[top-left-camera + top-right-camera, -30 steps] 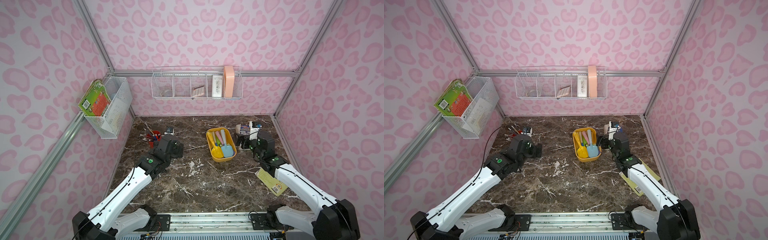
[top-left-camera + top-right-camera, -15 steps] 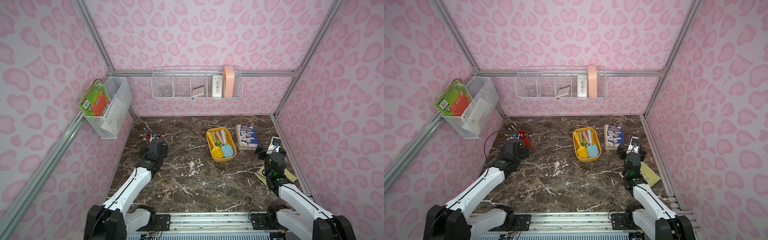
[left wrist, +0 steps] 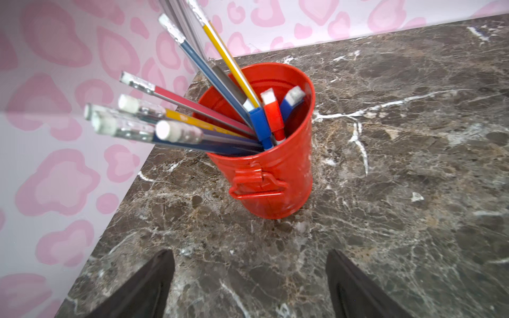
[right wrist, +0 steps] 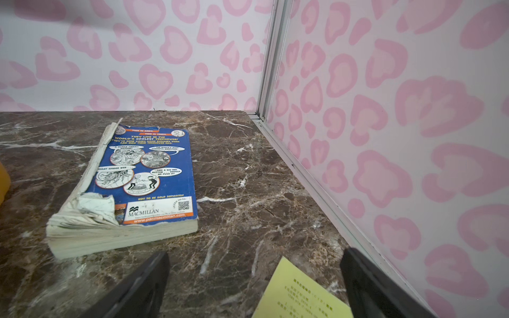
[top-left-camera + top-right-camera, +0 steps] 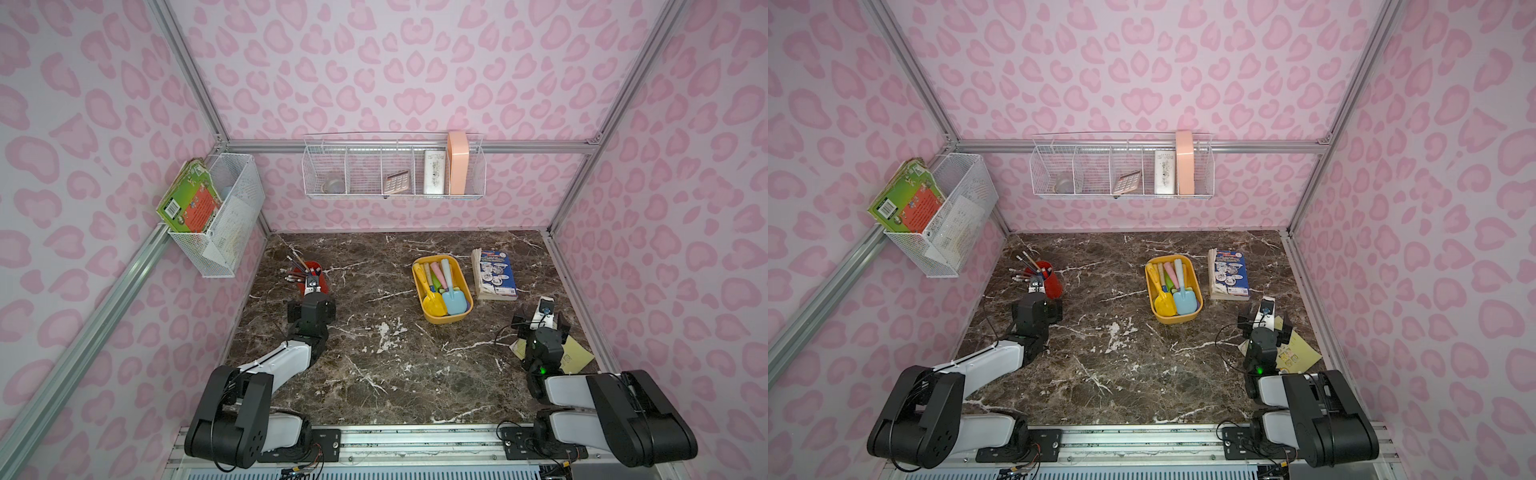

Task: Put the shovel into the storage box
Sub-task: Reset both arms

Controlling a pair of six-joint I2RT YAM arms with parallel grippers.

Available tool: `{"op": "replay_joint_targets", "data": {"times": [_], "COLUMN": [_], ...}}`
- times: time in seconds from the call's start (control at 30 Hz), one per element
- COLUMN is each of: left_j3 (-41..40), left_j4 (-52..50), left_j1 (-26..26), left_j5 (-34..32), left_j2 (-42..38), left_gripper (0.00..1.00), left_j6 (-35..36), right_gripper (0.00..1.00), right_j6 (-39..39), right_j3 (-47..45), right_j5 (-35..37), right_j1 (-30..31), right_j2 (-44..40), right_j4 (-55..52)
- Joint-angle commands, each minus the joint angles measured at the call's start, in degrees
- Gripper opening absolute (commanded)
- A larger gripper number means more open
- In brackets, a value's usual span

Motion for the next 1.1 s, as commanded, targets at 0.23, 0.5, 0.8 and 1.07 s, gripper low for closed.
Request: {"op": "replay_joint_targets", "data": {"times": [0.23,0.5,0.8,1.07], "left_j3": [-6.02,-2.43,-2.51,-2.84], "left_j4": [27.23,25.3,25.18,25.71], "left_j1": [0.78,3.74,3.83,3.82], "left_j5": [7.05,10.19,10.27,10.19], "left_j2": [9.95,14.18,14.09,13.91], "left_gripper": [0.91,0.99,0.99,0.99], "left_j6": [4.34,2.83,2.8,2.8], "right_gripper": [0.99,0.99,1.0,1.0], "right_j6": [-0.44,1.77,1.24,1.31], "right_j3": [-2.04,6.89,7.29,7.41], "right_j5": [-10.27,-10.65,-10.85,-10.68], "right_j1": [-2.73,-4.16,-4.01,-4.01], "right_j2": [16.65,13.31,13.15,13.22], "right_j4": [34.66,12.63,11.67,11.7]}}
